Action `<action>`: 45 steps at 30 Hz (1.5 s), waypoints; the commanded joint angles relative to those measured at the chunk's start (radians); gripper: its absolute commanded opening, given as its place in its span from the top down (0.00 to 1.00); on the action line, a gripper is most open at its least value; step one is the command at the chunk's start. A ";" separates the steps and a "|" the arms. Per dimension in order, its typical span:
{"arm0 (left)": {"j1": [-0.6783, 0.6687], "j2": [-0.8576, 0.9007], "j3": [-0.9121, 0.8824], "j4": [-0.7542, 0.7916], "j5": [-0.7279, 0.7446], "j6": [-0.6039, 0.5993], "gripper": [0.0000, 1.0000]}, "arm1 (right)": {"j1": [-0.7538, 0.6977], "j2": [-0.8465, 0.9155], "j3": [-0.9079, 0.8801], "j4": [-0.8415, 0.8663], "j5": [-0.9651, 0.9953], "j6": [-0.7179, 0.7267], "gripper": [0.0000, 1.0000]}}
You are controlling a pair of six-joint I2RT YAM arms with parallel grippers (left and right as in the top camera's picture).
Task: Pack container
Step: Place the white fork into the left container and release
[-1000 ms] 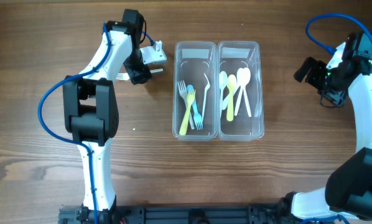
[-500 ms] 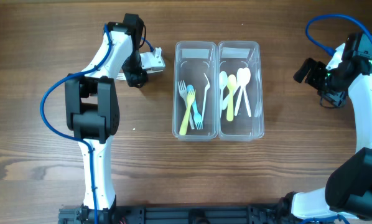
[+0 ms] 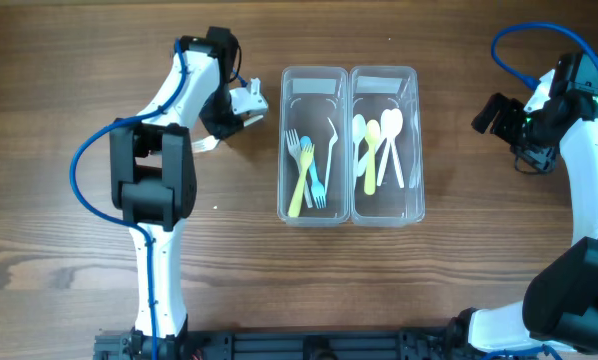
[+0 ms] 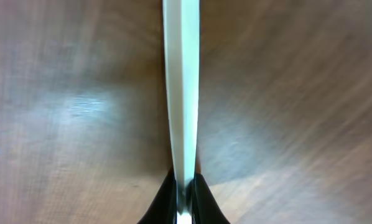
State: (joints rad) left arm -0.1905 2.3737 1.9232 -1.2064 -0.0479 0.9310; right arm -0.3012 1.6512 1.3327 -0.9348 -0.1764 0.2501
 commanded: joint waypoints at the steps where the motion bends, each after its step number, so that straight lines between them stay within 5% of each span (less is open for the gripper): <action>1: -0.032 0.011 0.005 -0.029 0.013 -0.120 0.96 | 0.003 0.008 -0.003 0.005 -0.005 0.016 0.00; 7: -0.070 -0.101 0.005 -0.057 0.012 -0.266 0.96 | 0.002 0.008 -0.003 0.022 -0.005 0.040 0.00; 15: -0.085 -0.328 0.005 -0.071 0.018 -0.766 0.96 | 0.003 0.008 -0.003 0.040 -0.005 0.042 0.00; 22: -0.172 -0.425 0.005 -0.066 0.247 -1.058 0.96 | 0.003 0.008 -0.003 0.040 -0.005 0.042 0.00; 28: -0.319 -0.414 0.005 0.008 0.234 -1.260 0.96 | 0.003 0.008 -0.003 0.041 -0.005 0.042 0.00; 37: -0.399 -0.340 0.005 0.032 0.155 -1.336 0.96 | 0.003 0.008 -0.003 0.042 -0.005 0.041 0.00; 40: -0.399 -0.327 0.005 0.032 0.155 -1.336 0.78 | 0.003 0.008 -0.003 0.042 -0.005 0.042 0.00; 45: -0.399 -0.326 0.005 0.032 0.155 -1.336 0.68 | 0.003 0.008 -0.003 0.042 -0.005 0.042 0.00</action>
State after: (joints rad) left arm -0.5873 2.0377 1.9224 -1.1732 0.1173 -0.3943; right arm -0.3008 1.6512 1.3331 -0.8970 -0.1764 0.2768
